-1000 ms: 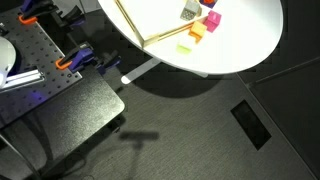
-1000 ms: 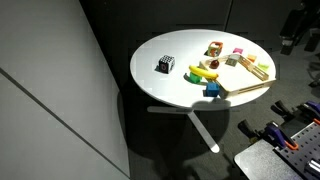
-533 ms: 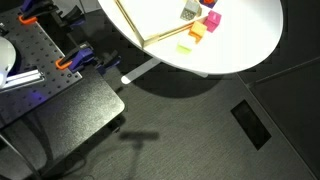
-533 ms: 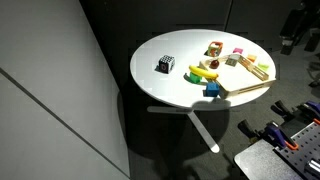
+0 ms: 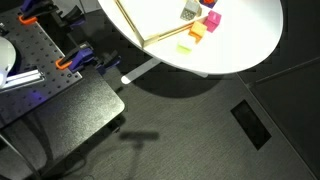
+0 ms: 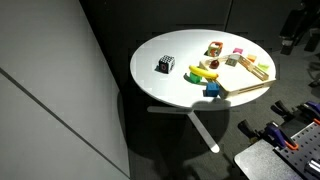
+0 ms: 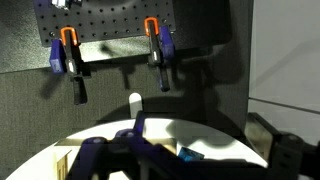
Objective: Pick up the brown plum toy from the tray and put it on the table
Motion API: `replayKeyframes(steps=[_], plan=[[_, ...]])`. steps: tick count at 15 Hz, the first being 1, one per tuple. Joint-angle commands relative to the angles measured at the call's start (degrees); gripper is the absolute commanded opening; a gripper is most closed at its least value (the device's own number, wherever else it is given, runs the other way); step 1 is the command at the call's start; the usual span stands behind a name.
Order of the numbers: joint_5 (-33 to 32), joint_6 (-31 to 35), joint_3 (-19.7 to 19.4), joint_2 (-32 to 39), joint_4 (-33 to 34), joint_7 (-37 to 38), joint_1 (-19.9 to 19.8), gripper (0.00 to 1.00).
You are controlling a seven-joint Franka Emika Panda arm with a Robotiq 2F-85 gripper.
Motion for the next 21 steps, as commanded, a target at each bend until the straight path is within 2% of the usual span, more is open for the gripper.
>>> replayKeyframes(steps=[1, 7, 9, 17, 21], plan=[[0.27, -0.15, 0.54, 0.00, 0.08, -0.30, -0.62, 1.00], [0.27, -0.15, 0.54, 0.00, 0.08, -0.30, -0.62, 1.00], [-0.01, 2.13, 1.61, 1.46, 0.85, 0.58, -0.51, 1.00], [-0.99, 16.29, 6.15, 10.99, 3.93, 3.81, 0.13, 1.00], [-3.13, 22.91, 6.59, 15.89, 5.83, 4.43, -0.38, 1.00]])
